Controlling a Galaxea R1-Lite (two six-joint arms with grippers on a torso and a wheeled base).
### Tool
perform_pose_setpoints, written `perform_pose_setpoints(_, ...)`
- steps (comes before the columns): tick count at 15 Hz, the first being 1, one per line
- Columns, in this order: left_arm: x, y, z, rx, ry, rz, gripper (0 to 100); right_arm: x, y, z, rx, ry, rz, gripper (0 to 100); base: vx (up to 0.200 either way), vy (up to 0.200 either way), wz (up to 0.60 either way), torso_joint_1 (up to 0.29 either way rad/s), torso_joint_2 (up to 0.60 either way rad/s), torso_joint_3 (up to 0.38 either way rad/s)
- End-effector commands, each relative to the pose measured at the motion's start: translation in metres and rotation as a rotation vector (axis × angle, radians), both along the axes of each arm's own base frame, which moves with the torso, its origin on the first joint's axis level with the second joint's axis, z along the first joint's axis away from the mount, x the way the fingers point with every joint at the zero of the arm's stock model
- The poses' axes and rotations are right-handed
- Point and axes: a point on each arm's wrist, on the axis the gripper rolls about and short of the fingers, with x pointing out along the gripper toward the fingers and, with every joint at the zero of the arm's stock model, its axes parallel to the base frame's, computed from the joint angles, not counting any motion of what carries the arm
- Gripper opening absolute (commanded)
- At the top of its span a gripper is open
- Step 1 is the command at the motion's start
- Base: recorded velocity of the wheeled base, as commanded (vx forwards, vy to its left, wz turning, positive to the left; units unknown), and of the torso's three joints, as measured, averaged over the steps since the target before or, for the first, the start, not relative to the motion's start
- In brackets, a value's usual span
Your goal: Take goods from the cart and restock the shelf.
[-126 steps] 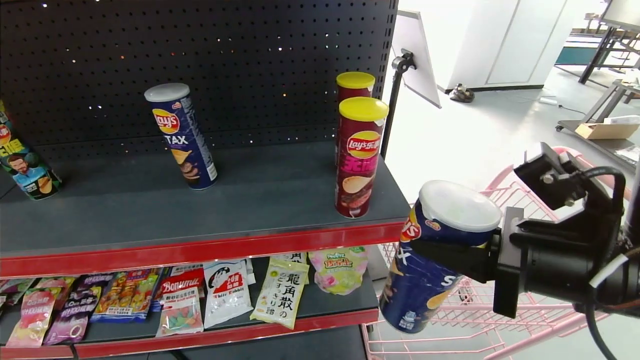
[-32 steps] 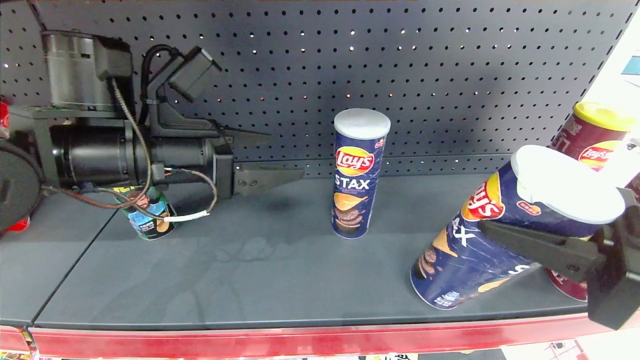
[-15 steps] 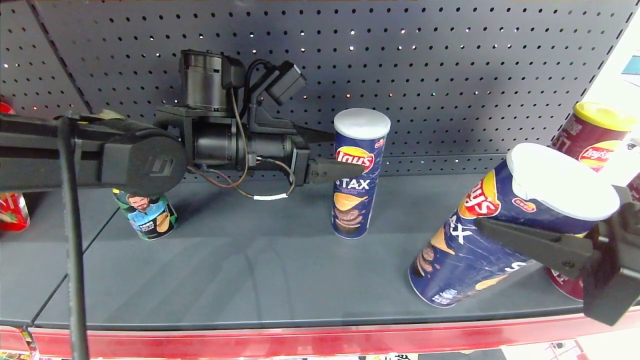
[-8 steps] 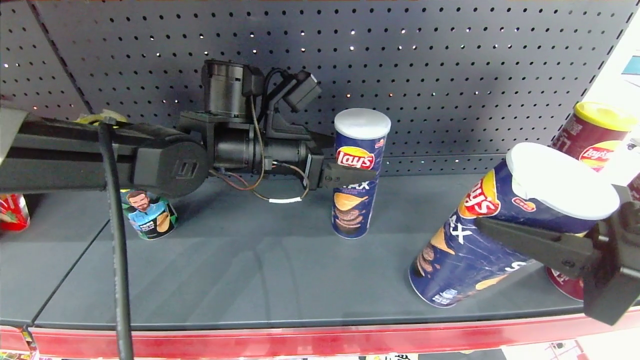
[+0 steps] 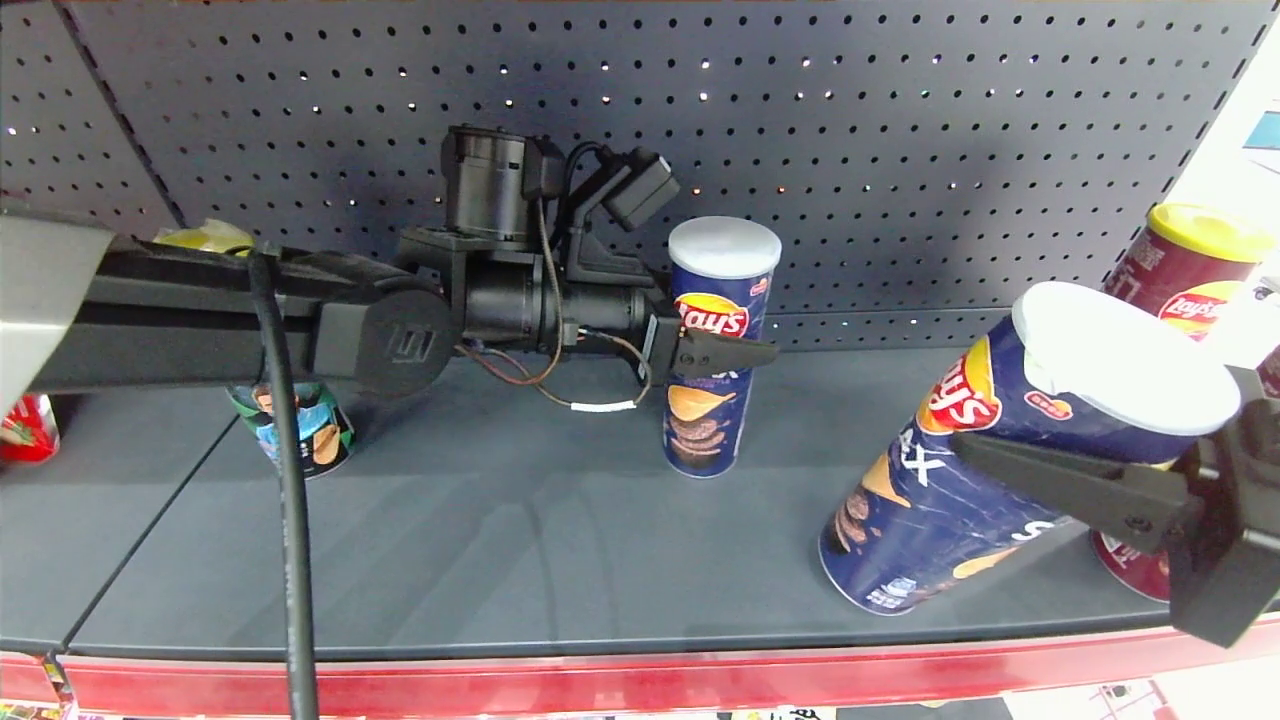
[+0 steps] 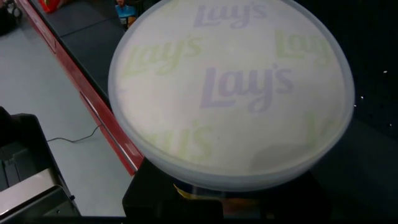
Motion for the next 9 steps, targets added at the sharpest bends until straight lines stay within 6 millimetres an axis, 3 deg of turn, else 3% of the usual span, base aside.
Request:
perform_pose_setpoints(1,-0.001,-0.003,0.0,0.001,0.0,-0.005,0,0.0,0.0,0.0,0.001,-0.002,0.001,0,0.0,0.0,0.0,0.0,0.0,0.0)
perform_pose_setpoints(6,-0.007,-0.002,0.002,0.003,-0.004,0.004,0,0.0,0.0,0.0,0.001,-0.002,-0.001,0,0.0,0.0,0.0,0.0,0.0,0.0)
perform_pose_setpoints(9,-0.023,0.008,0.011,0.008,-0.008,0.026,0,0.001,0.0,0.004,0.008,-0.011,-0.004,0,0.0,0.0,0.0,0.0,0.0,0.0)
